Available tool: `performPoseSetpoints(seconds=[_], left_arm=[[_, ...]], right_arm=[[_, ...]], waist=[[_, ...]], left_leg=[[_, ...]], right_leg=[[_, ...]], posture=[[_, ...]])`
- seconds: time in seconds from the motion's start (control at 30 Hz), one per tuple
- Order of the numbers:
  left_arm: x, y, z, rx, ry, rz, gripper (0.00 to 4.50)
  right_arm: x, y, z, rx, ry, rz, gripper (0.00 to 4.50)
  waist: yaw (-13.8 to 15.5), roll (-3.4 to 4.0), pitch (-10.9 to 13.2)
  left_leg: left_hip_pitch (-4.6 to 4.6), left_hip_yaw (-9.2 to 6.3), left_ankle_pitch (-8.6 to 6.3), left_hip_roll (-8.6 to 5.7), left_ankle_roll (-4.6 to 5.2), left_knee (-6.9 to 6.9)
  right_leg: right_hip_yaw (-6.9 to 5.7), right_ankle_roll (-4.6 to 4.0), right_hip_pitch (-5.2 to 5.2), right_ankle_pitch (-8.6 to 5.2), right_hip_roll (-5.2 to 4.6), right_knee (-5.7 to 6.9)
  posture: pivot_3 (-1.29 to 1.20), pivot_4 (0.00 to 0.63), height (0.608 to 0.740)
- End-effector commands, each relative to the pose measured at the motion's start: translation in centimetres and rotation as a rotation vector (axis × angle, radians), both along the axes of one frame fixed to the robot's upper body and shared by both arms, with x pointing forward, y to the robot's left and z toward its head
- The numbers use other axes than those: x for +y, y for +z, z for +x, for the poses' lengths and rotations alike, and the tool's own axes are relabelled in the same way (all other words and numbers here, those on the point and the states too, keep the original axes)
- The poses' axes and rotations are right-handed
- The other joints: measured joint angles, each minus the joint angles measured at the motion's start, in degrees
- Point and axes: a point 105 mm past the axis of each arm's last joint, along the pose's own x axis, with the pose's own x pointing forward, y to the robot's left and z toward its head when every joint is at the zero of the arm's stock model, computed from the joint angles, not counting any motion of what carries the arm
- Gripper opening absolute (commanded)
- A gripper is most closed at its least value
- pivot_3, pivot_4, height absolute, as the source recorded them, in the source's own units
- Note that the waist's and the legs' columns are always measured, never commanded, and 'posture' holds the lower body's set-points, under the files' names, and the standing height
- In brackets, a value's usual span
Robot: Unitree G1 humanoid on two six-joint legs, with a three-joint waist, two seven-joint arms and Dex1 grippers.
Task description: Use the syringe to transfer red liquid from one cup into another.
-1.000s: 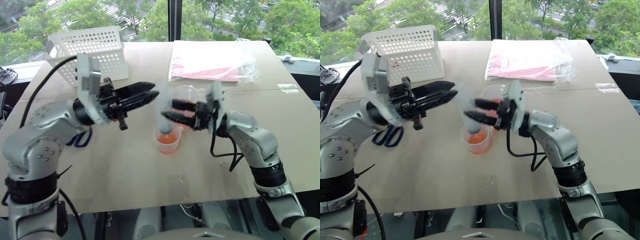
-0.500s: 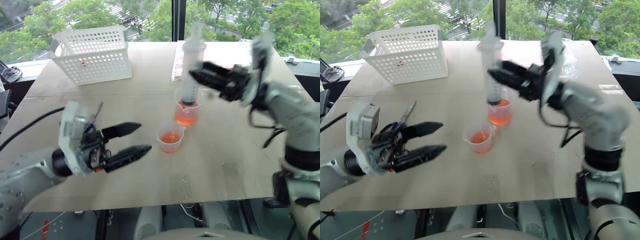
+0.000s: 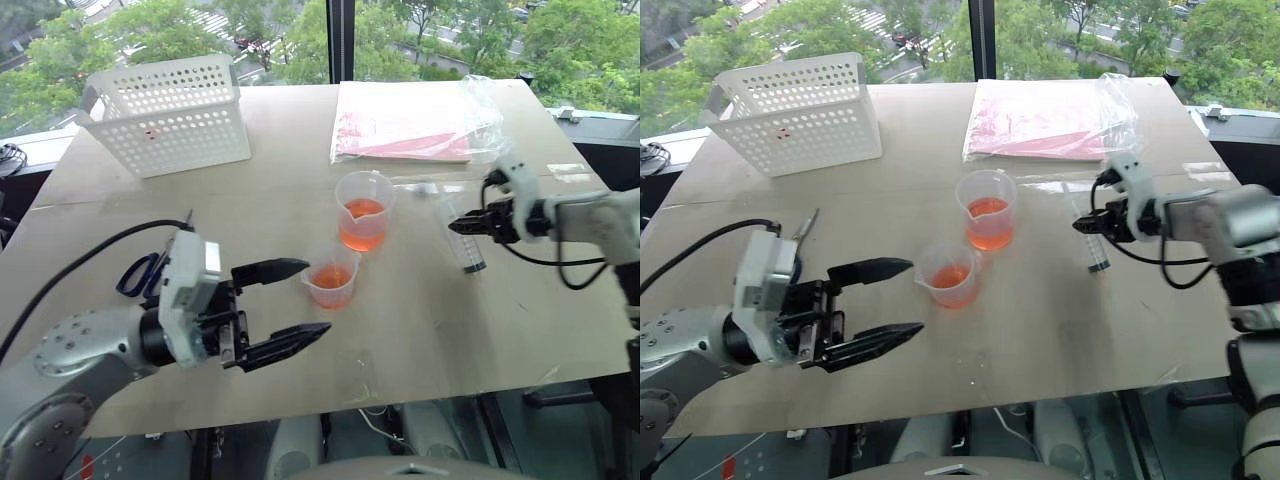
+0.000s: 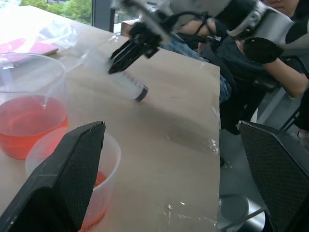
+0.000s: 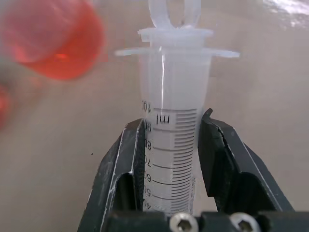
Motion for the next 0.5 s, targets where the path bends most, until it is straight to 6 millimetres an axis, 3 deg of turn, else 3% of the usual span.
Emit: performPoseSetpoints(seconds=[0.03,0.1,0.13,0.23,0.37,0.5], left_arm=[[-0.3,0.4,-0.8,-0.064,-0.039,0.018,4.50],[-0.2,0.5,-0.9,-0.070,-0.038,0.010,4.50],[-0.2,0.6,-0.9,-0.075,-0.037,0.007,4.50],[0.0,0.7,-0.7,-0.096,-0.009,0.005,4.50],[0.4,0.8,-0.6,-0.115,0.035,0.001,4.50],[2.1,0.4,0.2,-0.099,0.193,-0.027,4.50]], right_arm=[[-0.6,-0.2,1.7,-0.040,0.042,-0.087,1.67],[-0.6,-0.3,1.9,-0.035,0.063,-0.088,2.84],[-0.6,-0.3,1.9,-0.031,0.080,-0.084,3.03],[-1.3,0.0,1.3,-0.036,0.108,-0.084,4.30],[-2.6,1.2,0.6,-0.088,0.095,-0.063,4.41],[-3.3,5.5,-3.3,-0.334,0.197,0.125,4.41]], waist=[[0.2,-0.01,0.0],[0.6,-0.01,0.0],[1.0,-0.01,0.0],[1.3,0.01,0.0],[1.4,0.03,0.0],[1.8,0.03,0.0]], left_leg=[[-0.01,-0.01,0.00,0.00,0.00,-0.01],[-0.09,-0.03,-0.01,-0.01,0.01,-0.02],[-0.09,-0.03,-0.01,-0.01,0.01,-0.02],[-0.10,-0.01,-0.02,0.00,0.01,-0.04],[-0.10,-0.03,-0.02,0.00,0.01,-0.07],[-0.09,-0.06,-0.02,0.01,0.01,-0.08]], right_leg=[[0.00,0.02,0.00,0.01,0.00,0.00],[-0.05,0.13,0.00,0.07,-0.03,-0.10],[-0.05,0.14,0.00,0.07,-0.04,-0.11],[-0.05,0.13,0.00,0.07,-0.04,-0.17],[-0.06,0.08,0.00,0.04,-0.04,-0.17],[-0.10,0.12,0.02,0.04,-0.06,-0.16]], posture=[[0.00,0.150,0.740],[0.00,0.150,0.740],[0.00,0.150,0.740],[0.00,0.150,0.740],[0.00,0.150,0.740],[0.00,0.150,0.740]])
